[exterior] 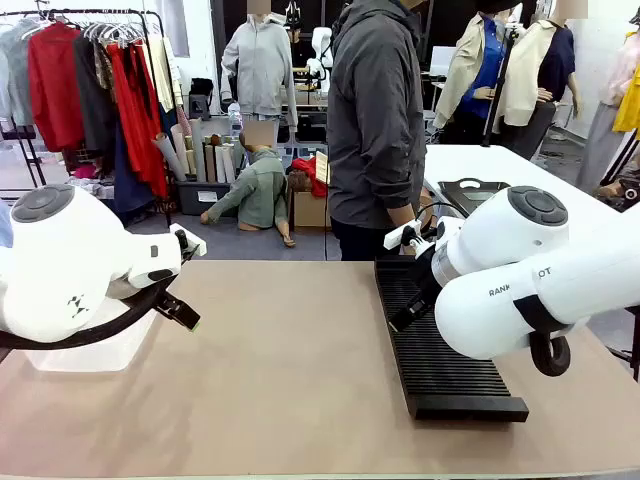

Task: Sort PCBs into racks and boxes based on the side picked up.
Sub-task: Pick up the Blank PCB handed by the Human.

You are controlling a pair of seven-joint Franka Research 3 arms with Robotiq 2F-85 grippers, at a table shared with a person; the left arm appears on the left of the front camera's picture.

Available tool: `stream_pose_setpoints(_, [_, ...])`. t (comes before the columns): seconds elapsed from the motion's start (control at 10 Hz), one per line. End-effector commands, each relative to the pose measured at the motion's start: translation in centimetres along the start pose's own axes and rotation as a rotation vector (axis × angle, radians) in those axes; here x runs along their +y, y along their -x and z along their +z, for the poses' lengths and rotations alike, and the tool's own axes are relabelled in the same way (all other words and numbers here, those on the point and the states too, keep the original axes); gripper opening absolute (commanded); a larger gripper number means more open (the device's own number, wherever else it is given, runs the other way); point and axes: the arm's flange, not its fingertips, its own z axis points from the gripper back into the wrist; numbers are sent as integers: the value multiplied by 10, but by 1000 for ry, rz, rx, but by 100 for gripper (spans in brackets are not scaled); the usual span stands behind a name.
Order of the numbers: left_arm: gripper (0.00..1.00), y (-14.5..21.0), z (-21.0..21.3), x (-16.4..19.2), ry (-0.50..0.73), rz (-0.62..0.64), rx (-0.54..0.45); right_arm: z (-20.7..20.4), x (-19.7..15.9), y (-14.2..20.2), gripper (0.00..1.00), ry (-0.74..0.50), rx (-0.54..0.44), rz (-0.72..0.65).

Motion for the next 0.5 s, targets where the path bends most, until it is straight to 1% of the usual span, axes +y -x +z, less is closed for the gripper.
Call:
stream_pose_setpoints(0.0, [100,0,0,0,0,0,0,0,0,0,100,0,0,0])
stream_pose_setpoints(0.4, [100,0,0,0,0,0,0,0,0,0,100,0,0,0])
